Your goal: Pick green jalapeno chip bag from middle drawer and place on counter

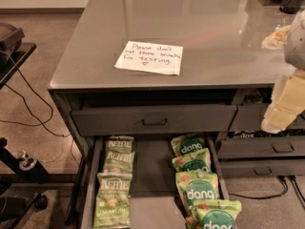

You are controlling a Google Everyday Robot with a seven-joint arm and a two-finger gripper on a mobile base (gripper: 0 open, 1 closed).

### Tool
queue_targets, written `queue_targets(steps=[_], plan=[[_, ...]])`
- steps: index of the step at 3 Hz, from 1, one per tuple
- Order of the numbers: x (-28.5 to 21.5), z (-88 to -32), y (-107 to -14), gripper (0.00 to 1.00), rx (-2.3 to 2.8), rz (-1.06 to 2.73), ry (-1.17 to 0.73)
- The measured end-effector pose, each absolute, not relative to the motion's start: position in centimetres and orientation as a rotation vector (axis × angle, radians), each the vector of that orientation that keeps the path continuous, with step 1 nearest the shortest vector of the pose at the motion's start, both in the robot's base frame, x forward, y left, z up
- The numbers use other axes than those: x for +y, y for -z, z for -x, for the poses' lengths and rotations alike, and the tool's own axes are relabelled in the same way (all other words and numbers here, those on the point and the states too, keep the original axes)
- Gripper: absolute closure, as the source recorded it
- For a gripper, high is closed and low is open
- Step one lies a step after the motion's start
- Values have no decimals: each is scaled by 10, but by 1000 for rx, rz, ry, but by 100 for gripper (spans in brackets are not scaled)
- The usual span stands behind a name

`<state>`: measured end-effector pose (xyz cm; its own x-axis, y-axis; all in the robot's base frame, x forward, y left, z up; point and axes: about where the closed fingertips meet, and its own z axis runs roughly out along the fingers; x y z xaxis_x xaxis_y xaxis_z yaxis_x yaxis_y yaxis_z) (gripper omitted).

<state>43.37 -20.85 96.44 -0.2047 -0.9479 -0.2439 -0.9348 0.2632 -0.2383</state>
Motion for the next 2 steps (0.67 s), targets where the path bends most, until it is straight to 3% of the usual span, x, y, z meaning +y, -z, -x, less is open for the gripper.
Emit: queue_targets(steps=[2], plan=[[-139, -422, -861, 0, 2066, 1687, -278]])
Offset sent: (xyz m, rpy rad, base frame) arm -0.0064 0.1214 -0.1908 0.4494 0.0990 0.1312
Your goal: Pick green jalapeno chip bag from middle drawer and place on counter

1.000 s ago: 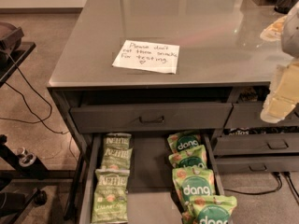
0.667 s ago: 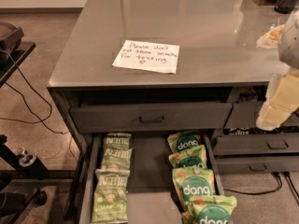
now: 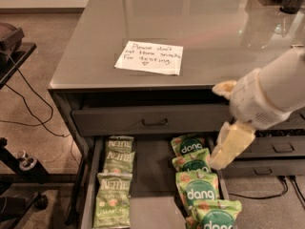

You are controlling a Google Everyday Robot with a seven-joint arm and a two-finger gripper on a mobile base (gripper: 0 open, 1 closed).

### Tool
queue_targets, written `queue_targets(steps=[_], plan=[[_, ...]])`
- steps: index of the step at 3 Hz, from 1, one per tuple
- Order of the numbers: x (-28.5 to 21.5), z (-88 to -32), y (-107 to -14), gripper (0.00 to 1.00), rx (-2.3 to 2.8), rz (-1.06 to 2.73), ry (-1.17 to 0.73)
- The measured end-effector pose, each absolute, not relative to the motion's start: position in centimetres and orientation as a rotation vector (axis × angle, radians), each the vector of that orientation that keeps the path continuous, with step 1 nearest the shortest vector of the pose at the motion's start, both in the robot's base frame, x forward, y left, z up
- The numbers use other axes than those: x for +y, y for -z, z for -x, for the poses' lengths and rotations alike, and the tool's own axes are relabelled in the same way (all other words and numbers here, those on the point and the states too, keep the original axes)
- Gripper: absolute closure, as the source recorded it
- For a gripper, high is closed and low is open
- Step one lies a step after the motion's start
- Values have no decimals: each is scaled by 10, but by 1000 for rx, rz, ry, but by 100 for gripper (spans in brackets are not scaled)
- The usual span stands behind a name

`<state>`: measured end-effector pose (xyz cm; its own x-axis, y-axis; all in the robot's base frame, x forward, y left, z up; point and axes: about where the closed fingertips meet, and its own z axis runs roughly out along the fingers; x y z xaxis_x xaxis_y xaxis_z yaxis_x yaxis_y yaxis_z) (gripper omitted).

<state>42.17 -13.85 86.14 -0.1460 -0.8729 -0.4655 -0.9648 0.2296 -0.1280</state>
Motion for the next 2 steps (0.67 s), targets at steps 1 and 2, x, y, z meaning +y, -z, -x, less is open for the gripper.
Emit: queue_targets(steps=[1, 2], plan=[[-96, -423, -792, 0, 2003, 1624, -511], [-57, -413, -724, 0, 1998, 1572, -765]])
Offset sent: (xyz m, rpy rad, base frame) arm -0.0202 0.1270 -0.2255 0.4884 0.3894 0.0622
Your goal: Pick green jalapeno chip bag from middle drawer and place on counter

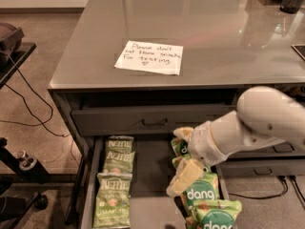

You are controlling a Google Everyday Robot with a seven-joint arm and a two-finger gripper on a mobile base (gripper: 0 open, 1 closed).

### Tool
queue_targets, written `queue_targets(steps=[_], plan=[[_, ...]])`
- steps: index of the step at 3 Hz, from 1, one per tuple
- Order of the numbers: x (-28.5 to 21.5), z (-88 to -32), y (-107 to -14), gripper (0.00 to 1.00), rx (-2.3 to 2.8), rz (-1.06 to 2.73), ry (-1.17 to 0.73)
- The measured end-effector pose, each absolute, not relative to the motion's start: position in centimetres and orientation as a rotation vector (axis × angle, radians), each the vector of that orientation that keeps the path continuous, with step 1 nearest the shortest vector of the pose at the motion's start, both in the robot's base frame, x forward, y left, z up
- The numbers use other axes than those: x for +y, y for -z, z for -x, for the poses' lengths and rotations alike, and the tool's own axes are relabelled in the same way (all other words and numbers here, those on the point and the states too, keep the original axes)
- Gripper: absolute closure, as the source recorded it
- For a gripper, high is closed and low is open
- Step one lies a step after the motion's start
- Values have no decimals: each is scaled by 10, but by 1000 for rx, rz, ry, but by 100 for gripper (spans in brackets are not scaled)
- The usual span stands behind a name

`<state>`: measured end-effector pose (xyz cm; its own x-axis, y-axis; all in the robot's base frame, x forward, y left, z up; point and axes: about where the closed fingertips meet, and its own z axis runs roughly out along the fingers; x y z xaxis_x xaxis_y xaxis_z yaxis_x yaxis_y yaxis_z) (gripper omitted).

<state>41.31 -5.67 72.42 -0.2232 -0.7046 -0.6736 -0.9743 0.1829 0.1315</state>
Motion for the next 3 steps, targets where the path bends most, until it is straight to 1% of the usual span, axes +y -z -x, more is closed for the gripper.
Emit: queue_targets(steps=[1, 2, 3], plan=[[-56, -412, -713, 0, 2008, 1561, -803], [-55, -412, -713, 0, 2007, 1562, -802], [-40, -407, -674, 0, 1934, 1582, -872]])
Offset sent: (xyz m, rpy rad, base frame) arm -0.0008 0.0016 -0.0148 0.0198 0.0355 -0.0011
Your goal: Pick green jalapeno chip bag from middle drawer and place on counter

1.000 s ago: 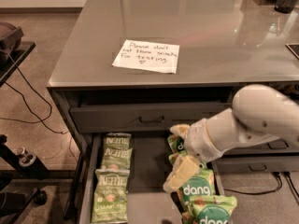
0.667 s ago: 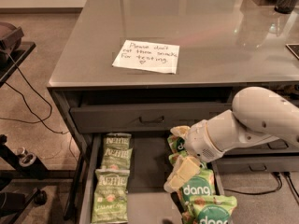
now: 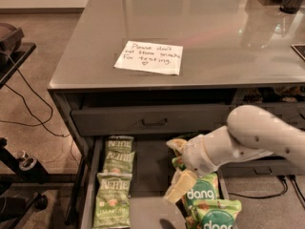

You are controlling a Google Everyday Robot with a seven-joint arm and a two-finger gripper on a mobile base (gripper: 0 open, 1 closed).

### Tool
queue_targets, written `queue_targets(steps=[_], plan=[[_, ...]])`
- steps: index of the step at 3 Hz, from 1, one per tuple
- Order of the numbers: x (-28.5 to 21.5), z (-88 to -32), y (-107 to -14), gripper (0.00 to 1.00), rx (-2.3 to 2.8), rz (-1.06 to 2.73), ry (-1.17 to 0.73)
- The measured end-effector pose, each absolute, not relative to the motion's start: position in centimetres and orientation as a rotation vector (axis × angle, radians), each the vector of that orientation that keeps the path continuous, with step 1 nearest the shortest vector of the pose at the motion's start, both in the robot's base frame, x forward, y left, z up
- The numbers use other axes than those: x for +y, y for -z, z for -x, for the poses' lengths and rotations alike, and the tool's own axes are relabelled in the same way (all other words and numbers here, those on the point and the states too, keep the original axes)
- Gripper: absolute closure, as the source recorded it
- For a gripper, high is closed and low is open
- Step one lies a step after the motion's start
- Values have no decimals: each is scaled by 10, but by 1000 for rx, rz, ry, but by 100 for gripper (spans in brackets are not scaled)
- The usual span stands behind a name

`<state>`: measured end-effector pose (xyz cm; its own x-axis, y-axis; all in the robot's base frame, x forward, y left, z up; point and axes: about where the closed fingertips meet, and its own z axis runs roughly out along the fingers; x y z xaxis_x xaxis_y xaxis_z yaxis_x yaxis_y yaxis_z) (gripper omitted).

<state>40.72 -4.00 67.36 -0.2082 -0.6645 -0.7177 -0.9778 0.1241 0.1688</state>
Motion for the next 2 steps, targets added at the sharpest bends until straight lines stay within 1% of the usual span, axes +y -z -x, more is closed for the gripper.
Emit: queue_targets(steps=[2], plan=[[36, -401, -553, 0, 1761, 1564, -1073]])
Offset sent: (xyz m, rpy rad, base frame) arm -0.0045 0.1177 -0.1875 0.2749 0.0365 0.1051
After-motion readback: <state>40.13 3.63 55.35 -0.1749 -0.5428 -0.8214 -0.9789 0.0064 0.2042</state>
